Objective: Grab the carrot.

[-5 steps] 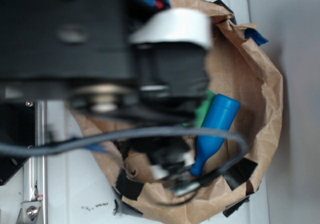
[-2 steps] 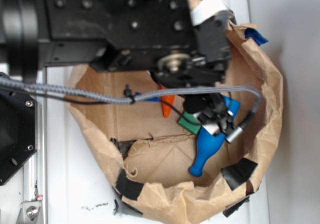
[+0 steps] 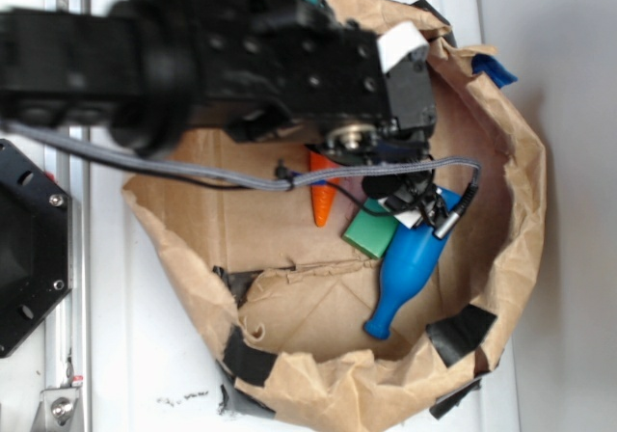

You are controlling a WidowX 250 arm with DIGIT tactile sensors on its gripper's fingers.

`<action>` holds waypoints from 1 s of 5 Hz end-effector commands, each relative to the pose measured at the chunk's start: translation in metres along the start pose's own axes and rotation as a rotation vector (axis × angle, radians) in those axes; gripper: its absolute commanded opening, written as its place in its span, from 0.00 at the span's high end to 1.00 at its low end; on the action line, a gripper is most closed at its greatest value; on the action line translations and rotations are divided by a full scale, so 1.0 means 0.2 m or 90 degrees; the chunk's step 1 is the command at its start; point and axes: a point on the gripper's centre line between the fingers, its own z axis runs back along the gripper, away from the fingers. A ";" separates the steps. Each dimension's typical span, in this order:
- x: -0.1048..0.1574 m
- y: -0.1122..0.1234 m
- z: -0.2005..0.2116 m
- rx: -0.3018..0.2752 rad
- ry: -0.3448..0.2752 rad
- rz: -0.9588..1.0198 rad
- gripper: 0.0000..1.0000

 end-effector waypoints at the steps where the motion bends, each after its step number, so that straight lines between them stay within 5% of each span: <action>1: 0.06 0.01 -0.08 0.017 -0.040 0.023 0.00; 2: 0.01 0.05 -0.05 0.023 -0.033 0.000 0.00; 5: 0.02 0.10 0.31 -0.065 -0.007 0.020 0.00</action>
